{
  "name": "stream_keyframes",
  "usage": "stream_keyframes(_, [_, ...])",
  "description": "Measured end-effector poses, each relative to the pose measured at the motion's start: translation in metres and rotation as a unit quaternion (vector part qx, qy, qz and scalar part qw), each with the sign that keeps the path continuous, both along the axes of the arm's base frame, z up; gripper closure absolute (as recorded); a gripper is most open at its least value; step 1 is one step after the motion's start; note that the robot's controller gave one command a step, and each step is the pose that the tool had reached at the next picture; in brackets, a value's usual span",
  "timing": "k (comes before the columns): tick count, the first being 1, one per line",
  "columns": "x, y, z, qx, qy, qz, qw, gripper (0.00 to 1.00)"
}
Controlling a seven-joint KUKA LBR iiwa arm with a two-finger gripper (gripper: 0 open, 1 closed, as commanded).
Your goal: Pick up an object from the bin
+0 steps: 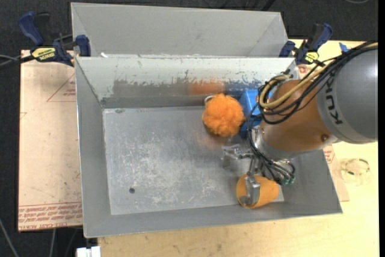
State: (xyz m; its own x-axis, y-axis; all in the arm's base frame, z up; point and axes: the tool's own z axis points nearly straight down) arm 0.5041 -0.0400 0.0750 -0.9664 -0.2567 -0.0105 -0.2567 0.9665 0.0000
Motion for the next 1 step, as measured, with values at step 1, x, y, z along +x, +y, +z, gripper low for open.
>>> stream_keyframes(1, [-0.0059,-0.0093,0.0001,0.002,-0.0052,0.076,0.9971,0.0])
